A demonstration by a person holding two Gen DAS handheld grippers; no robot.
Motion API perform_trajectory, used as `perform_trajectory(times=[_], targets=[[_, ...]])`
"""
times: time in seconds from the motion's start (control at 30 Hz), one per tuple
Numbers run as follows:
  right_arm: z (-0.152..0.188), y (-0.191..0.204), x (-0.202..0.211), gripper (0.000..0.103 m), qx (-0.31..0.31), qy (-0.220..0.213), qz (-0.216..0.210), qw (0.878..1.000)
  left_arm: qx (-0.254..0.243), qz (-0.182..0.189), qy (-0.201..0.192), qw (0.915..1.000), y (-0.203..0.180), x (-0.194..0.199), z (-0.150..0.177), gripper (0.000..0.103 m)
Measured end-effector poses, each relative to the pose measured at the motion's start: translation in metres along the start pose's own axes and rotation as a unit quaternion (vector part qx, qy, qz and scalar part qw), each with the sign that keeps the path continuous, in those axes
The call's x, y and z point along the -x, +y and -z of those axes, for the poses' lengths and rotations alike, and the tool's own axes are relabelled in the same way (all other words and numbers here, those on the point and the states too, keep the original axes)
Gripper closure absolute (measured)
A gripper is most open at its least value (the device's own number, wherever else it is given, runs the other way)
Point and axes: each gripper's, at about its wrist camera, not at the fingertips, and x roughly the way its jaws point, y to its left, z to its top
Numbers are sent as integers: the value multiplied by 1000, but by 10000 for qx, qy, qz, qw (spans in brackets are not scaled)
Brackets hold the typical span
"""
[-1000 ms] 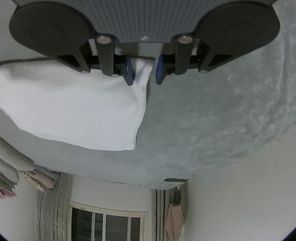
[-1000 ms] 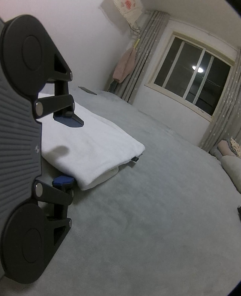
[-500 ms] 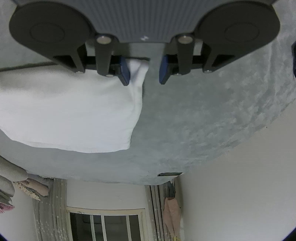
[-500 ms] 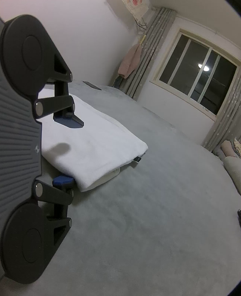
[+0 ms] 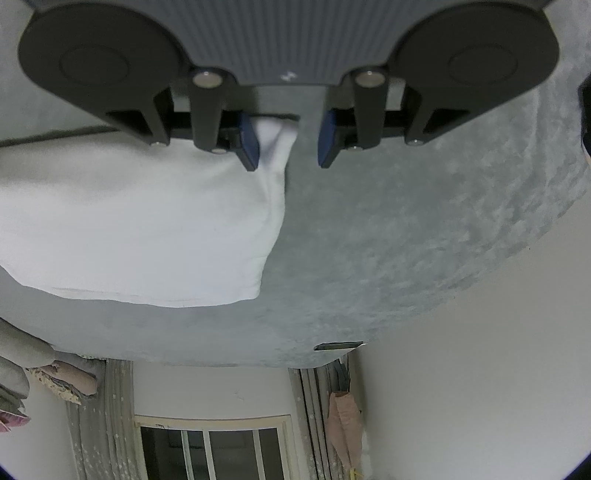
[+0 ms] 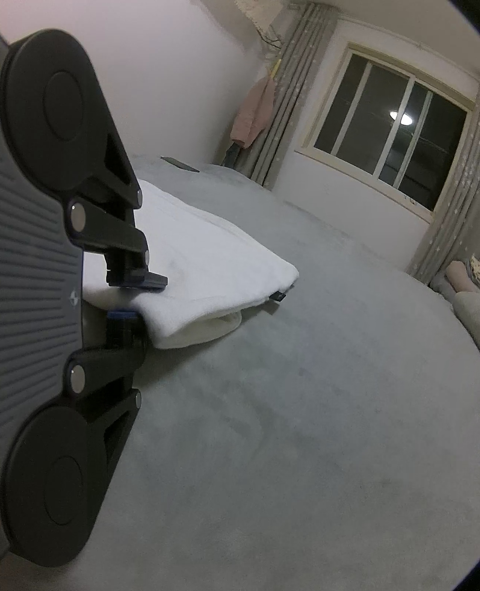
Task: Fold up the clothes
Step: 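Grasp the edge of the white bundle with the right gripper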
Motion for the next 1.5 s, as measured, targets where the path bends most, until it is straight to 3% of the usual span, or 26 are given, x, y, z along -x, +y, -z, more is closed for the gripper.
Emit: perform_trajectory(times=[0.3,0.47,0.73,0.9,1.03,1.1,1.3,1.5], targets=[[1,11,4,92,407,-59,76,9991,-11,26,68,10000,3,-3,-3,69],[2,20,10,92,703,-113,121,9974,314,307,79,9990,16,-4,-1,69],[2,18,15,92,651,-174,104,9977,630,641,200,9958,33,-8,-3,68],[6,17,9,83,593,-138,189,9980,870,879,169,9922,41,-1,-15,71],[11,23,4,79,796,-207,243,9963,527,921,-299,9939,33,13,-23,70],[14,27,2,76,918,-246,275,9951,450,1041,-343,9930,27,13,-23,70],[21,37,1,82,1447,-380,422,9878,669,1355,36,9885,26,-19,-9,70],[16,35,9,85,1239,-444,335,9907,539,1213,9,9911,21,-13,-16,70]])
